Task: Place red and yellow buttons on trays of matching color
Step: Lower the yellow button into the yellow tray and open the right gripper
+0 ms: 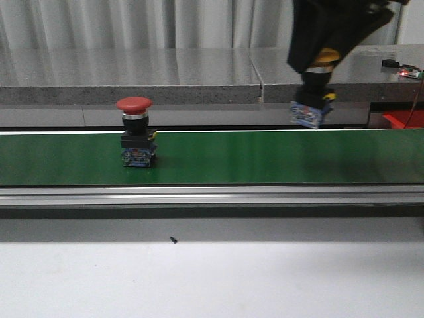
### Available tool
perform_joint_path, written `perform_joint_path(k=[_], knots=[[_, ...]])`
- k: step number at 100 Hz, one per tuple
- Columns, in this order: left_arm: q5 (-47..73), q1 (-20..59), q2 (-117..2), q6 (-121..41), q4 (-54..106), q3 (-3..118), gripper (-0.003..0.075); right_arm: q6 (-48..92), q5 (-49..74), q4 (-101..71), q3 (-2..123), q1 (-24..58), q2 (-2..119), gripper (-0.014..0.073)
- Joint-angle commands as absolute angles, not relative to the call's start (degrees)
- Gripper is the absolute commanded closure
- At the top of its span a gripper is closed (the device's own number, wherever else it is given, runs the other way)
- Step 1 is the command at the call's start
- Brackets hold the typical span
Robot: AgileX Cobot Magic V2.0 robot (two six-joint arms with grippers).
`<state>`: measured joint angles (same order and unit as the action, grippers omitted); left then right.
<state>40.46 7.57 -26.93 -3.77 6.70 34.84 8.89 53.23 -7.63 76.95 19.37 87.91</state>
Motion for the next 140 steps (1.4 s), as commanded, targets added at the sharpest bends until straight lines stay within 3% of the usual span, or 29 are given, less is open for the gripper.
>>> perform_joint_path(k=[1,35,77,112,140], knots=[[36.39,8.03,-27.18,-3.31,7.21,36.33,0.0739,8.74,50.89,-7.91,75.78,16.4,82.54,0.0451],[36.39,8.03,-27.18,-3.31,7.21,36.33,0.0739,7.2,51.88,-7.91,66.57,0.56,73.32,0.0451],[36.39,8.03,-27.18,-3.31,7.21,36.33,0.0739,3.4,51.6,-7.91,60.65,-19.32,71.51,0.0451],[36.39,8.03,-27.18,-3.31,7.21,36.33,0.0739,-1.57,44.12,-7.76,55.28,-26.89,72.21,0.0451],[36.39,8.03,-27.18,-3.31,7.21,36.33,0.0739,-3.18,35.43,-7.99,49.84,-27.64,75.15,0.0451]])
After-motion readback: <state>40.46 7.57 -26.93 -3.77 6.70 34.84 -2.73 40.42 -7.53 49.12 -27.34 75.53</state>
